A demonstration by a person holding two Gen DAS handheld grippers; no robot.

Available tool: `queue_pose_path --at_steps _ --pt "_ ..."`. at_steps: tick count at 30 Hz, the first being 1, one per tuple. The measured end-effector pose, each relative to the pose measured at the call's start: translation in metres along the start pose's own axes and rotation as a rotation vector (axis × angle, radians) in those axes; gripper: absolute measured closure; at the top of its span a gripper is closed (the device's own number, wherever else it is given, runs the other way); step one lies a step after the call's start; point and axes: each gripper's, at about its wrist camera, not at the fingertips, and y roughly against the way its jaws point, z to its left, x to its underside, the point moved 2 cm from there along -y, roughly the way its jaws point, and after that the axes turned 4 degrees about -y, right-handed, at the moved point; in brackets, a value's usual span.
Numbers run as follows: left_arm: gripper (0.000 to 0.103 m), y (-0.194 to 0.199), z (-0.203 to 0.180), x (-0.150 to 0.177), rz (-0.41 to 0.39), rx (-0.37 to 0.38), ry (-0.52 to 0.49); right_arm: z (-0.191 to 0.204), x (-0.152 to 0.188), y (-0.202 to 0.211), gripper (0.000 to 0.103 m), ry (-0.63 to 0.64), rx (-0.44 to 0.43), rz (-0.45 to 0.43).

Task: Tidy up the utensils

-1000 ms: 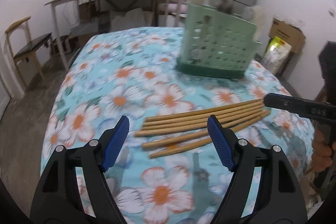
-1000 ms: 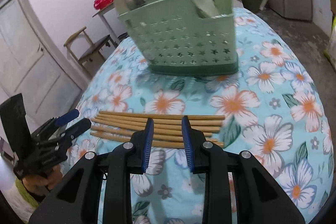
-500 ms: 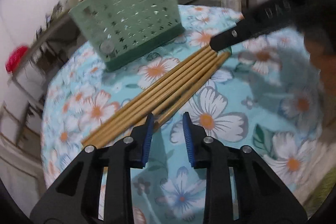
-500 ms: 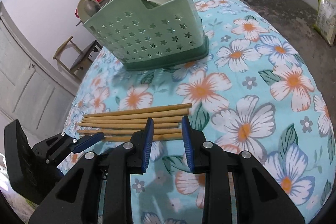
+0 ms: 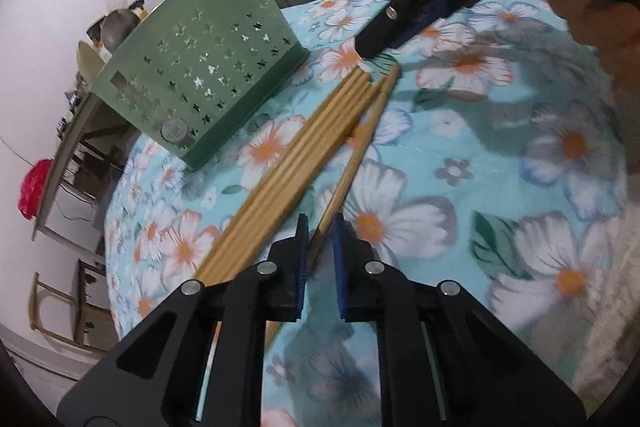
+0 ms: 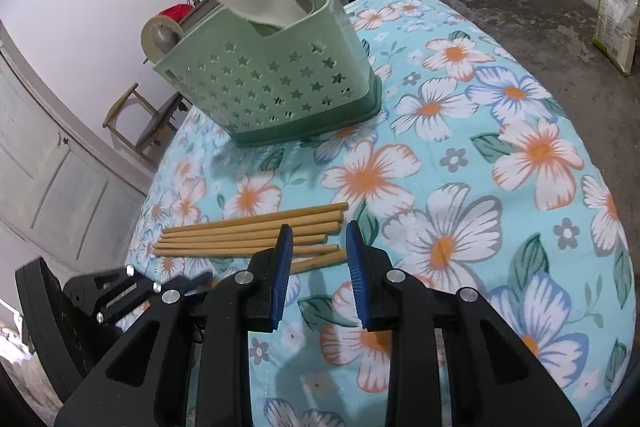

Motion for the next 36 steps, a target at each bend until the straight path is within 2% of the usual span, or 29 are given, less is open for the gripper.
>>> queue_pose_path --at_steps 4,8,10,12,15,17,20,25,28,32,36 --pt "0.094 0.014 0.004 0.014 0.042 0.064 0.055 -0.001 -0.002 0.005 0.076 -0.014 -0.013 -0.004" --pt "0.094 0.026 0.022 0.031 0.082 0.187 0.214 0.000 -0.001 0.006 0.076 -0.037 -0.049 0.009" --pt "0.092 0.030 0.032 0.036 0.069 0.256 0.298 0.001 -0.002 0.005 0.076 -0.046 -0.062 0.012" --pt "0.087 0.032 0.039 0.035 0.048 0.311 0.358 0.003 -0.002 0.005 0.076 -0.055 -0.068 0.015" --pt "0.082 0.035 0.043 0.024 0.001 0.367 0.402 0.004 -0.004 0.007 0.076 -0.069 -0.082 0.013" --pt "0.082 0.028 0.041 0.012 -0.017 0.382 0.406 0.002 -0.004 0.008 0.076 -0.085 -0.089 0.014" --pt "0.082 0.010 0.035 -0.005 0.002 0.337 0.396 -0.002 -0.003 0.008 0.076 -0.133 -0.115 0.028" --pt "0.082 -0.016 0.032 -0.019 0.031 0.363 0.444 -0.009 0.002 0.009 0.076 -0.199 -0.151 0.050" --pt "0.087 -0.017 0.033 -0.019 0.029 0.364 0.463 -0.015 0.005 0.004 0.076 -0.257 -0.187 0.073" --pt "0.097 -0.011 0.038 -0.011 0.042 0.401 0.503 -0.022 0.008 -0.008 0.076 -0.347 -0.251 0.119" --pt "0.098 -0.002 0.049 0.001 0.032 0.417 0.562 -0.022 0.014 -0.026 0.076 -0.442 -0.308 0.182"
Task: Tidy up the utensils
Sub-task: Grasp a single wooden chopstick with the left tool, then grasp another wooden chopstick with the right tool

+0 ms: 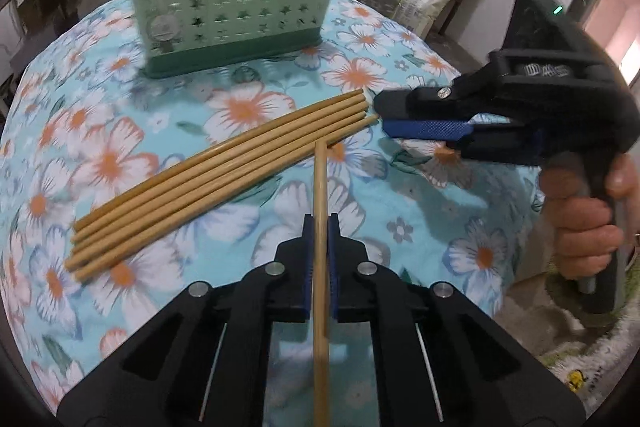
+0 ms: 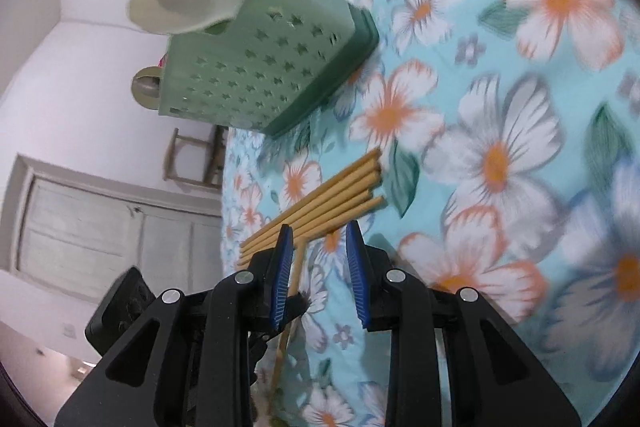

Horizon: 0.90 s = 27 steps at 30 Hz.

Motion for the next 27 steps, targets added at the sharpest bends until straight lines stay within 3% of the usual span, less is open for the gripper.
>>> queue_pose_path --at_steps 7,15,22,27 --pt "0.098 0.035 0.029 0.013 -0.075 0.039 0.155 -0.013 -0.001 -0.023 0.076 -0.153 -0.036 0.032" --pt "0.098 0.057 0.061 0.013 -0.165 0.056 0.302 -0.015 -0.002 -0.028 0.090 -0.205 0.001 -0.014" --pt "0.098 0.067 0.082 0.015 -0.206 0.040 0.362 -0.008 0.002 -0.018 0.088 -0.150 0.044 -0.036" --pt "0.098 0.069 0.094 0.017 -0.222 0.046 0.410 0.013 0.004 -0.004 0.087 -0.015 0.130 -0.101"
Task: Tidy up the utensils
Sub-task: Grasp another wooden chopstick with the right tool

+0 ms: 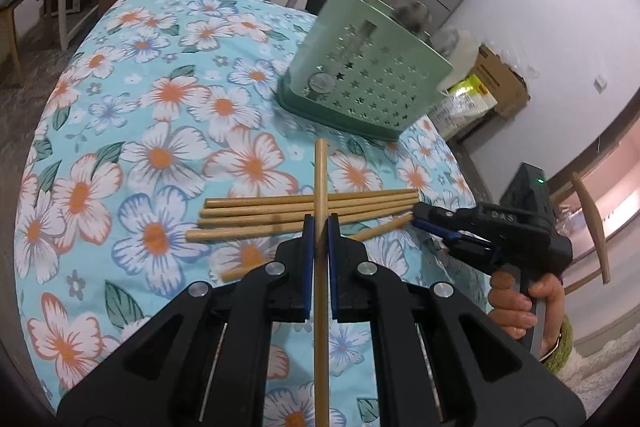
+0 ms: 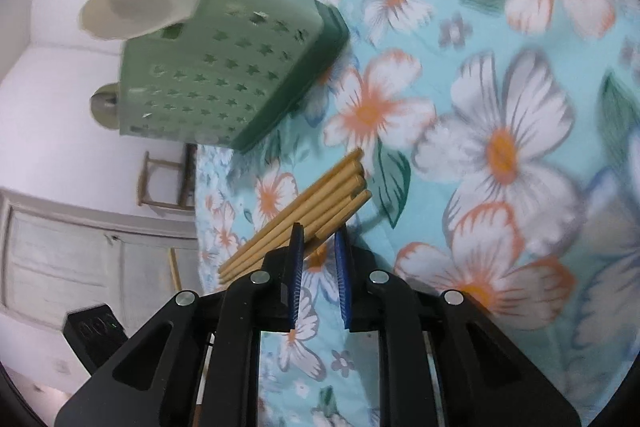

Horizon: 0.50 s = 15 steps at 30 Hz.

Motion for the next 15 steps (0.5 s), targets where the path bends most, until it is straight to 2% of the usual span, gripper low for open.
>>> queue_pose_path --at_steps 8,15 --pt "0.098 -0.004 0.009 -0.004 0.028 0.071 0.076 0.053 0.000 0.038 0.088 0.293 0.066 -0.190" --pt "0.098 -0.012 0.018 -0.011 0.066 0.158 0.188 0.073 -0.008 0.068 0.091 0.403 0.033 -0.270"
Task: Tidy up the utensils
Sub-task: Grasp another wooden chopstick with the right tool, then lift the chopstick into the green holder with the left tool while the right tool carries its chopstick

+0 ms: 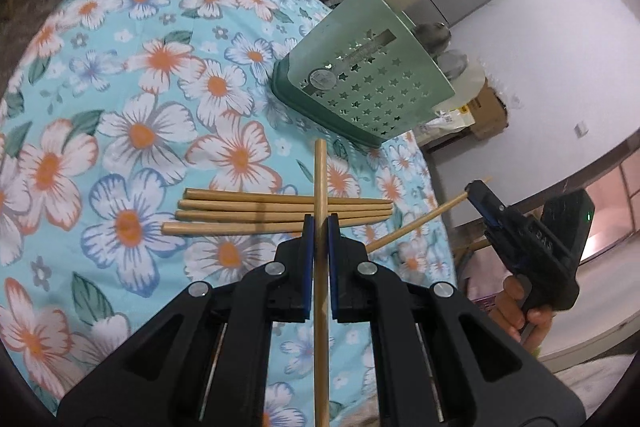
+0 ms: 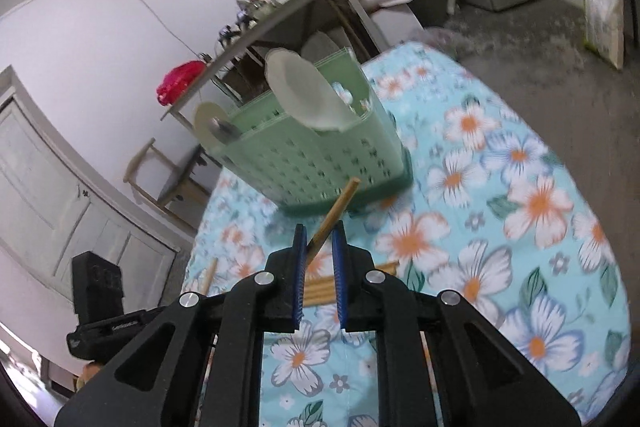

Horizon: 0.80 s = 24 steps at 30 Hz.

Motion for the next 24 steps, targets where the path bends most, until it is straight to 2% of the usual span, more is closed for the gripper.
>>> queue_pose_path --at_steps 9,14,19,24 --pt "0.098 -0.027 0.011 -0.005 0.087 -0.057 0.026 -0.004 -0.014 0.016 0.094 0.007 -0.065 -0.030" --pt "0.097 -0.028 0.007 -0.005 0.093 -0.079 -0.002 -0.007 -0.014 0.021 0.094 0.010 -0.073 -0.038" --pt "0.098 -0.013 -0.020 -0.016 0.035 -0.126 -0.108 -0.007 -0.020 0.028 0.095 0.024 -0.087 -0.060" --pt "0.098 0.013 -0.065 -0.043 -0.095 -0.170 -0.253 -0.004 -0.026 0.035 0.096 0.054 -0.093 -0.091"
